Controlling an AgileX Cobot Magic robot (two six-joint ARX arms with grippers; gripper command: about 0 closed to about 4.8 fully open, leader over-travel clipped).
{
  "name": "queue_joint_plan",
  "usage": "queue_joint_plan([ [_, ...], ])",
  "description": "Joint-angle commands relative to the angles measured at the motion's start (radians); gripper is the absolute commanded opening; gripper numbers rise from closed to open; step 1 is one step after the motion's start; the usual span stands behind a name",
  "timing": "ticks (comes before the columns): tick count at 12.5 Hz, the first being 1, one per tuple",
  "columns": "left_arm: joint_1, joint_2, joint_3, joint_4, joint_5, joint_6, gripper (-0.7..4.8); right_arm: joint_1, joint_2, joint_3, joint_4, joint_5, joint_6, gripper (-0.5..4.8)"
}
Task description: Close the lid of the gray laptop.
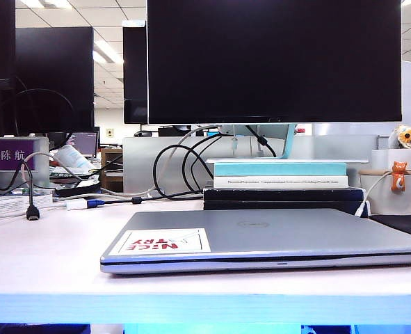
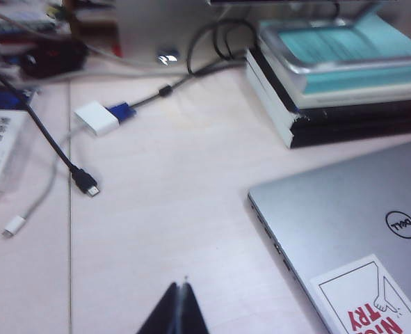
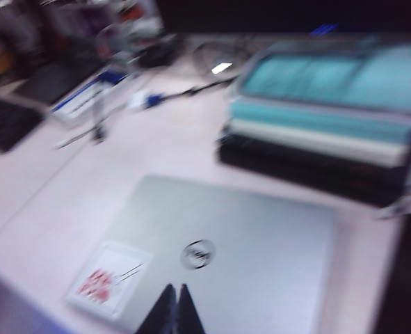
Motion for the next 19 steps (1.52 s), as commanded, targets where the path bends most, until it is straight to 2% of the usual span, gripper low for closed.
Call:
queue_joint_plan([
  [1, 0.001, -0.058, -0.018, 0.028, -0.012, -0.024, -0.05, 0.000, -0.093, 0.002, 0.004, 0.048, 0.000, -0.06],
  [3, 0.000, -0.158, -0.088, 0.068, -0.003, -0.021, -0.05, 0.000, -0.247, -0.044, -0.015, 0.121, 0.001, -0.06],
  [5, 0.000, -0.300, -0.185, 0.067, -0.037, -0.025, -0.05, 0.000, -0.496, -0.179, -0.020, 0.200, 0.078, -0.06],
  [6, 0.000, -0.321, -0.192, 0.067, -0.061, -0.026, -0.05, -0.001, -0.528, -0.196, -0.020, 0.224, 0.085, -0.06],
  [7, 0.000, -0.407, -0.216, 0.071, -0.145, -0.051, -0.05, -0.001, -0.636, -0.261, 0.008, 0.304, 0.102, -0.06],
  [8, 0.000, -0.485, -0.255, 0.099, -0.189, -0.076, -0.05, 0.000, -0.683, -0.323, 0.072, 0.396, 0.193, -0.06],
  [10, 0.000, -0.595, -0.363, 0.153, -0.293, -0.189, -0.05, 0.000, -0.684, -0.454, 0.278, 0.397, 0.233, -0.06],
  [11, 0.000, -0.591, -0.422, 0.182, -0.312, -0.206, -0.05, 0.000, -0.684, -0.555, 0.420, 0.418, 0.249, -0.06],
  [12, 0.000, -0.591, -0.492, 0.260, -0.319, -0.168, -0.05, 0.000, -0.684, -0.686, 0.573, 0.467, 0.271, -0.06],
  [13, 0.000, -0.591, -0.539, 0.314, -0.319, -0.097, -0.05, 0.001, -0.684, -0.784, 0.671, 0.470, 0.280, -0.06],
  [14, -0.001, -0.591, -0.581, 0.335, -0.319, -0.077, -0.05, 0.001, -0.684, -0.904, 0.758, 0.490, 0.302, -0.06],
  [15, -0.001, -0.591, -0.596, 0.347, -0.320, -0.075, -0.05, 0.001, -0.684, -0.935, 0.771, 0.502, 0.302, -0.06],
  [17, -0.001, -0.591, -0.646, 0.368, -0.406, -0.044, -0.05, 0.001, -0.684, -0.985, 0.748, 0.512, 0.300, -0.06],
  [18, -0.001, -0.591, -0.654, 0.370, -0.409, -0.039, -0.05, 0.001, -0.684, -0.987, 0.735, 0.522, 0.290, -0.06],
  [19, -0.001, -0.591, -0.671, 0.375, -0.408, -0.039, -0.05, 0.001, -0.684, -0.988, 0.695, 0.576, 0.266, -0.06],
])
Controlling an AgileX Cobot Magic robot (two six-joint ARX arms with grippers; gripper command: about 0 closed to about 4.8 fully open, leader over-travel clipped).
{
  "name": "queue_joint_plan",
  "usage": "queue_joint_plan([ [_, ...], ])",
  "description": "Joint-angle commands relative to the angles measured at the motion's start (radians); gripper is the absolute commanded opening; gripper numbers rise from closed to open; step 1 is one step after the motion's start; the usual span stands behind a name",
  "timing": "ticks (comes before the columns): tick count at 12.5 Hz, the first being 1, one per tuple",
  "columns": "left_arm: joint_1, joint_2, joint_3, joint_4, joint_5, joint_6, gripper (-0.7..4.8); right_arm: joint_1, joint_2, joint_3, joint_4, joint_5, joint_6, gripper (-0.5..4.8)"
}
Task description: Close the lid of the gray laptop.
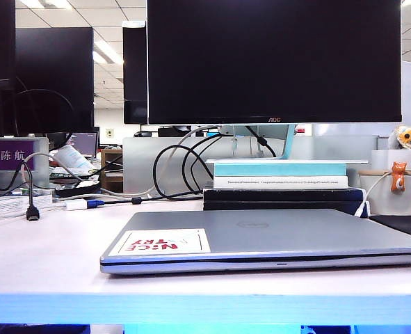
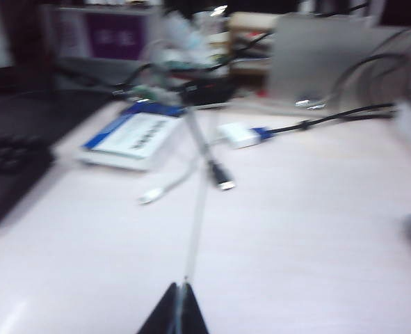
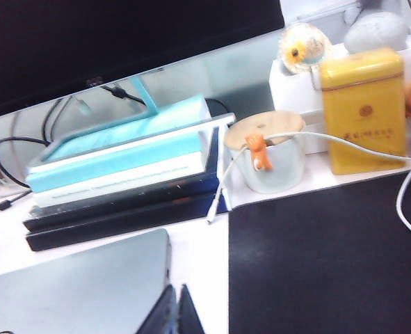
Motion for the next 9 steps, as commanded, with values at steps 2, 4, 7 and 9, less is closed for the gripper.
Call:
queue_joint_plan([
  [2, -0.001, -0.005, -0.043, -0.012, -0.019, 0.008, -0.05, 0.000, -0.001, 0.001, -0.108, 0.117, -0.033, -0.06],
  [4, -0.001, -0.005, -0.043, -0.024, -0.008, 0.009, -0.05, 0.000, -0.001, -0.003, -0.141, 0.137, -0.032, -0.06],
  [7, -0.001, -0.005, -0.043, 0.010, -0.002, 0.006, -0.05, 0.000, -0.001, -0.003, -0.143, 0.137, -0.032, -0.06],
  [9, -0.001, -0.005, -0.043, 0.011, 0.058, 0.011, -0.05, 0.000, -0.001, -0.003, -0.143, 0.129, -0.019, -0.06],
])
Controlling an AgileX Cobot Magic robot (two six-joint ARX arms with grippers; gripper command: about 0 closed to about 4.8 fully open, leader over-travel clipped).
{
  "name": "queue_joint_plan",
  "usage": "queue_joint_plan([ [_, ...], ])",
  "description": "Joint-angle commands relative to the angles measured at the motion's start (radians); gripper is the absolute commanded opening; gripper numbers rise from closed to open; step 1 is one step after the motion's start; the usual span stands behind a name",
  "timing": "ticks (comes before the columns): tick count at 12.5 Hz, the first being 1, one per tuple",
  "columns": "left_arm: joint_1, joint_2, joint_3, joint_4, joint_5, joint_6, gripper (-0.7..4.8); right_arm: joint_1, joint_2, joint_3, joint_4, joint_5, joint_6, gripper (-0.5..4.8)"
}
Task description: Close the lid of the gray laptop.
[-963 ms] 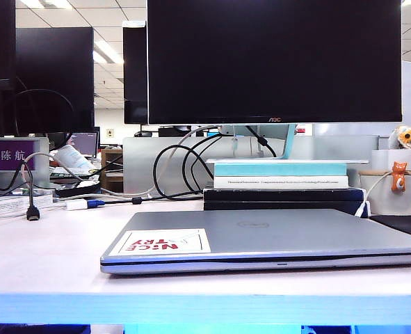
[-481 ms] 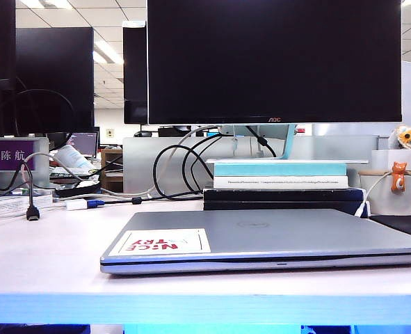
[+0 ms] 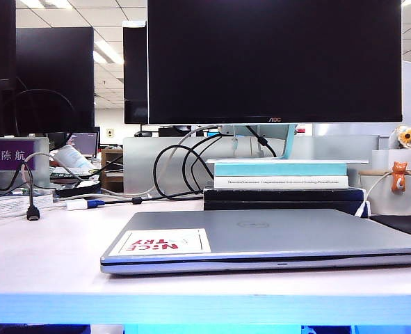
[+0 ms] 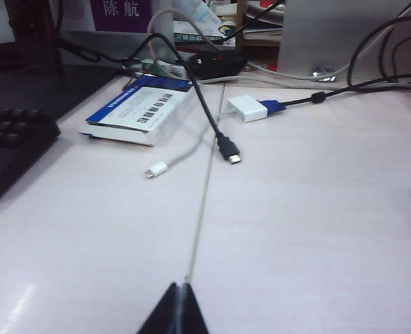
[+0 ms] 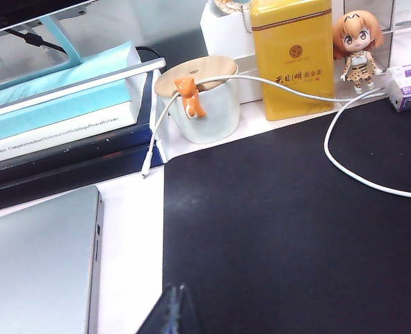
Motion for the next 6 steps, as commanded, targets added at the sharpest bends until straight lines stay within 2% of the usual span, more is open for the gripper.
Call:
queue_joint_plan([
  [1, 0.000, -0.003, 0.001, 0.013, 0.051, 0.002, -0.05, 0.000, -0.001, -0.002, 0.012, -0.001, 0.019, -0.06],
  [6, 0.000, -0.003, 0.001, -0.033, 0.032, -0.003, -0.03, 0.000, -0.001, -0.002, 0.013, -0.002, 0.018, -0.05],
])
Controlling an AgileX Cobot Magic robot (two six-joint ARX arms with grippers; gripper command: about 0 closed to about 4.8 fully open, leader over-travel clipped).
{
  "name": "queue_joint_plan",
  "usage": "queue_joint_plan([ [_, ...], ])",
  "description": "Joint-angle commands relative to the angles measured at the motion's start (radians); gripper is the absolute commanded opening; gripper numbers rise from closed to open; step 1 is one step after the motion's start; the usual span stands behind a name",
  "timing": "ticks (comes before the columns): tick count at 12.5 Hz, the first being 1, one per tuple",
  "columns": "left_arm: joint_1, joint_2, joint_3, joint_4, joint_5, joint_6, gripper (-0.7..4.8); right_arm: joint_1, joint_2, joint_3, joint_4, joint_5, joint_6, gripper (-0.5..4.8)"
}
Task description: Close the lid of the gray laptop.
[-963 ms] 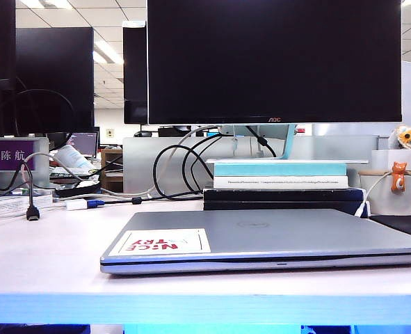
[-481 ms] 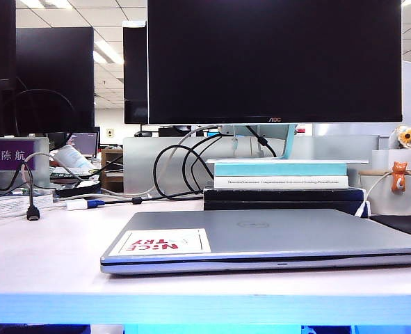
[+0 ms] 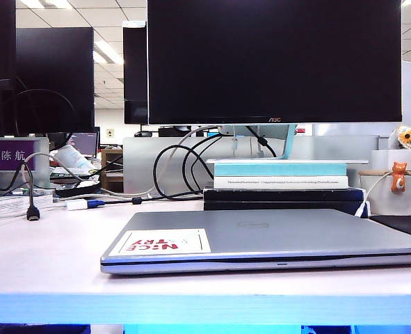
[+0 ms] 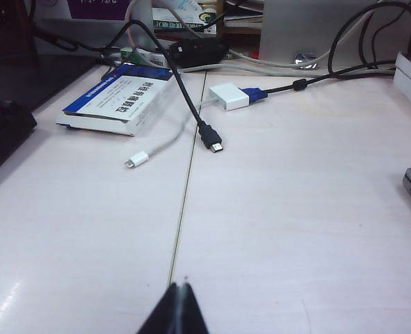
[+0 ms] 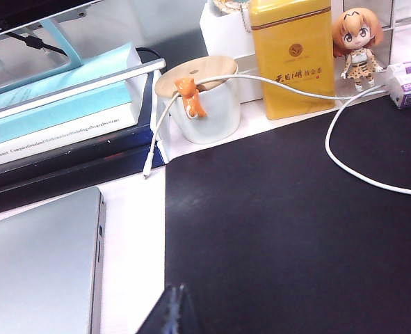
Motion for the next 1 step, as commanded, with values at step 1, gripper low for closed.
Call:
queue_joint_plan([
  [1, 0.000, -0.003, 0.000, -0.004, -0.003, -0.003, -0.03, 0.000, 0.000, -0.002, 0.013, 0.000, 0.004, -0.05],
])
